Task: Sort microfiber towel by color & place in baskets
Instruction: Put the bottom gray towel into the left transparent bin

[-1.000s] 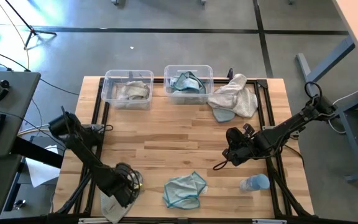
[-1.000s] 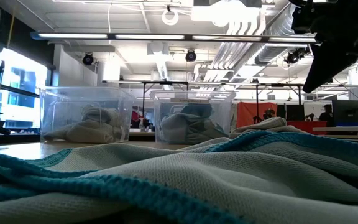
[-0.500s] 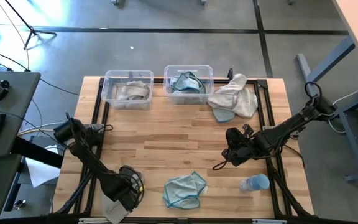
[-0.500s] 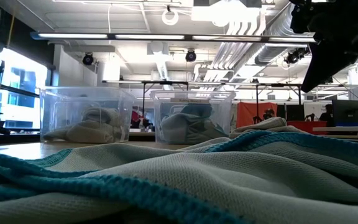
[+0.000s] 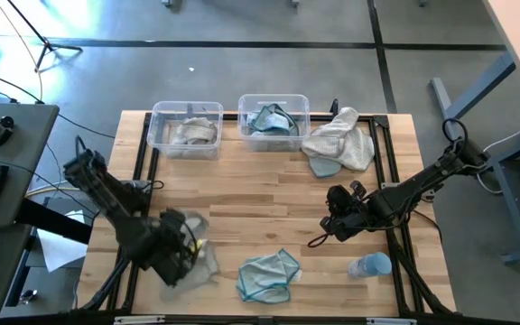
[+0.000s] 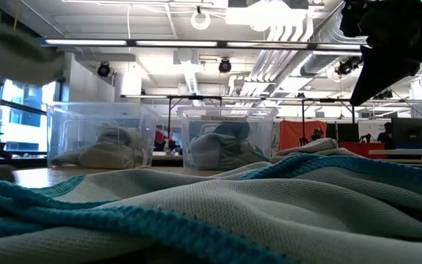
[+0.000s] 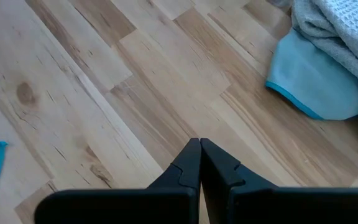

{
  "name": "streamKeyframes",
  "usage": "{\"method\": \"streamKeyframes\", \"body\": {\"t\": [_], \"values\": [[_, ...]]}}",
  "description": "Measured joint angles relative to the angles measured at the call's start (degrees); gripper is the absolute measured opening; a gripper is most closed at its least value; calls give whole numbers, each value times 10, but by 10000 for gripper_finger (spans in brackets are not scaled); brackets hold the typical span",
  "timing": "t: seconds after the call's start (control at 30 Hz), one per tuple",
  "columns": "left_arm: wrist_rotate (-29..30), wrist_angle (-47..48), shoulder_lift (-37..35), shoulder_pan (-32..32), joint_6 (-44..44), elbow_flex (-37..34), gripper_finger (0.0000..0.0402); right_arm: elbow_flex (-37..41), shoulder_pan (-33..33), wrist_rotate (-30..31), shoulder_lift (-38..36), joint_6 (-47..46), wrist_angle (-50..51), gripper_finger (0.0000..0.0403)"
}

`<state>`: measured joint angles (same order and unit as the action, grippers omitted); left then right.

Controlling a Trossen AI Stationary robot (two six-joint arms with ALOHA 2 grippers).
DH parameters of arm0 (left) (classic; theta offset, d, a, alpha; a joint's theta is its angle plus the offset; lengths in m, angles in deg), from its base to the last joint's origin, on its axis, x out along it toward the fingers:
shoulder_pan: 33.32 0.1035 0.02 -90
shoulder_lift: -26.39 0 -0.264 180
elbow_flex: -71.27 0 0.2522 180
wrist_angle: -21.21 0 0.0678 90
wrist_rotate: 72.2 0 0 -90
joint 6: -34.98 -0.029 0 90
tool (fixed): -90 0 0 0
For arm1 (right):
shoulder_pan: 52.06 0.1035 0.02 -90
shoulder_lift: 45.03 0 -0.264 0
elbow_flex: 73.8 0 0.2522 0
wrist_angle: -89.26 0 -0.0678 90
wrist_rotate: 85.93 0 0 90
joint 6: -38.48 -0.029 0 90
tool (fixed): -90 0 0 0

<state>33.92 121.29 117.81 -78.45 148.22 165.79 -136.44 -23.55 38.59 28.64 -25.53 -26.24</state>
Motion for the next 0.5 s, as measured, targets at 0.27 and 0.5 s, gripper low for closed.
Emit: {"method": "streamKeyframes", "body": {"t": [0.27, 0.5], "values": [[142, 38, -81, 122, -183, 39, 1, 0, 0, 0, 0, -4, -8, 0], [236, 37, -154, 282, -417, 81, 0, 0, 0, 7, 6, -4, -22, 0]]}}
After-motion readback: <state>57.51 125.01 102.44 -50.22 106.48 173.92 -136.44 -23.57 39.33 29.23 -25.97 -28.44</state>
